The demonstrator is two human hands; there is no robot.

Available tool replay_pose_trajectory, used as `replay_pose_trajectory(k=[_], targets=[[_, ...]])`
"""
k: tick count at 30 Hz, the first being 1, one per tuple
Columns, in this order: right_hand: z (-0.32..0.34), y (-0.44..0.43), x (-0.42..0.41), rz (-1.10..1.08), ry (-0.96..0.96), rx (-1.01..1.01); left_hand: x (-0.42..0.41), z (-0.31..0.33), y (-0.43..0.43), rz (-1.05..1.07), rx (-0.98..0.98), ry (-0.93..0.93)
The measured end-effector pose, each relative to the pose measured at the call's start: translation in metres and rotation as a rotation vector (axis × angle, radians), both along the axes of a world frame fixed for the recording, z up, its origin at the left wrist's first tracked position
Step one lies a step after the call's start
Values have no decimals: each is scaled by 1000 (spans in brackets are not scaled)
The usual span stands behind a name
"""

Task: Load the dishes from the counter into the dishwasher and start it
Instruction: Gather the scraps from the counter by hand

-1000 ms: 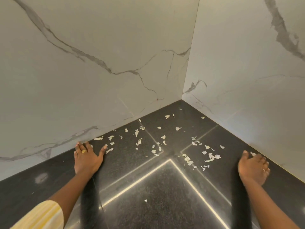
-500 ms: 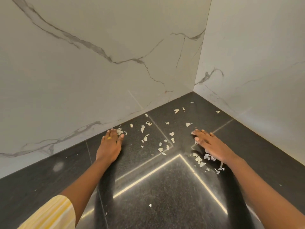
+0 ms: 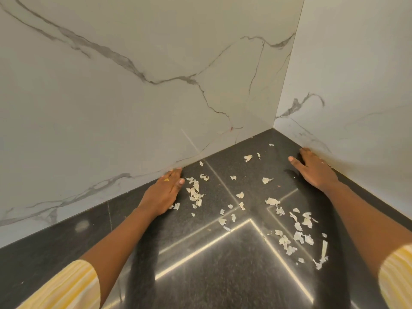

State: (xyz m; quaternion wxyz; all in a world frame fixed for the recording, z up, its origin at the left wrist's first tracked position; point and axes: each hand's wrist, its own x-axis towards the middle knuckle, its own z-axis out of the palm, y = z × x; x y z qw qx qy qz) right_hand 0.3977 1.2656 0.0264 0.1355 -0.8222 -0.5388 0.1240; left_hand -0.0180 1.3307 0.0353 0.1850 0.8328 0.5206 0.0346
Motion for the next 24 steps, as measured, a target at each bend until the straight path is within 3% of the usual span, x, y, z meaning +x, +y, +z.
replay_pose_trajectory(k=[5, 9, 13, 17, 21, 24], targets=[[4, 54, -29, 127, 35, 15, 31, 4, 16, -95, -36, -35], [10, 73, -66, 252, 186, 9, 51, 3, 26, -108, -82, -52], [13, 56, -104, 492, 253, 48, 56, 1, 17, -109, -81, -58], [13, 11, -123, 617, 304, -19, 67, 7, -17, -252, -153, -96], [34, -52, -112, 538, 403, -32, 52, 21, -66, -369, -232, -216], [48, -83, -80, 312, 592, 174, 21, 18, -57, -168, -102, -248]])
